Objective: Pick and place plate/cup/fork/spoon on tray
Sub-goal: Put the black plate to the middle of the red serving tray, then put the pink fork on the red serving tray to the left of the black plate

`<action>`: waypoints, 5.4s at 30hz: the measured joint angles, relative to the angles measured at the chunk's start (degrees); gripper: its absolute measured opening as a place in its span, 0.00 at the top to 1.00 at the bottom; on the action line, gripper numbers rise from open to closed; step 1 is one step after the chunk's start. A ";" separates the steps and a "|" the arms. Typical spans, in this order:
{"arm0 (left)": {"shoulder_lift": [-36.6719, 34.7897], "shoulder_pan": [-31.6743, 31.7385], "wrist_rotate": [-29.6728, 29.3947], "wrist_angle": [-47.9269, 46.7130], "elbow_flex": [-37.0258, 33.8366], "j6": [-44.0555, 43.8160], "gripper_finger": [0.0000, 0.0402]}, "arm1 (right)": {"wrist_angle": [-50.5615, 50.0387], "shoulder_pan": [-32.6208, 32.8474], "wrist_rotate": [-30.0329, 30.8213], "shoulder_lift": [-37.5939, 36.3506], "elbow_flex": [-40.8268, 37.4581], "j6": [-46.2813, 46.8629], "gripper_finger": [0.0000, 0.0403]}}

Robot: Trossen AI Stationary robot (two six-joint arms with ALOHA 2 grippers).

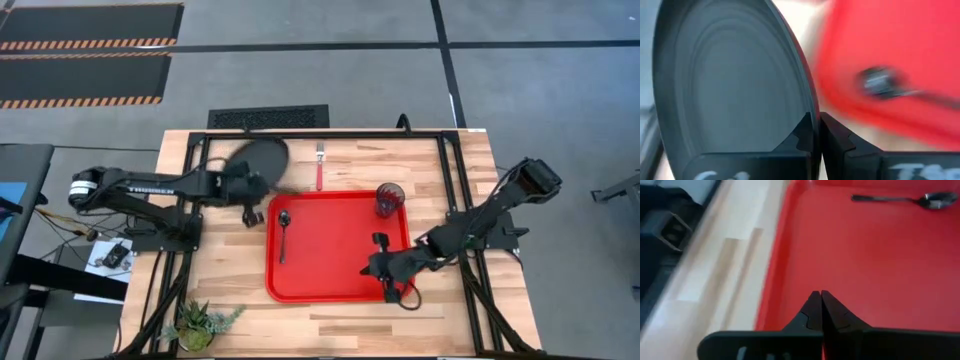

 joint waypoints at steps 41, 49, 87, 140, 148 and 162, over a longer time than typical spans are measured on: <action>44.56 -25.53 8.28 19.72 33.06 6.15 1.00 | -16.93 17.71 21.78 -15.29 0.00 14.12 0.99; 48.94 -25.23 8.74 22.14 33.02 5.96 1.00 | -16.75 17.71 21.69 -15.29 0.00 14.23 0.99; 49.07 -22.25 13.03 28.85 30.98 3.18 0.85 | -16.77 17.71 21.62 -15.29 0.00 14.71 0.99; 12.80 13.45 18.04 27.67 4.37 -6.76 1.00 | 8.55 -17.39 -12.96 -15.38 -0.02 -28.39 1.00; 25.80 19.01 20.30 22.69 16.00 0.50 0.93 | 12.85 -18.03 -12.91 -15.42 -1.97 -30.04 1.00; 41.89 25.18 25.43 17.27 30.36 -8.30 0.67 | 33.26 -20.72 -12.80 -20.58 -14.16 -31.03 1.00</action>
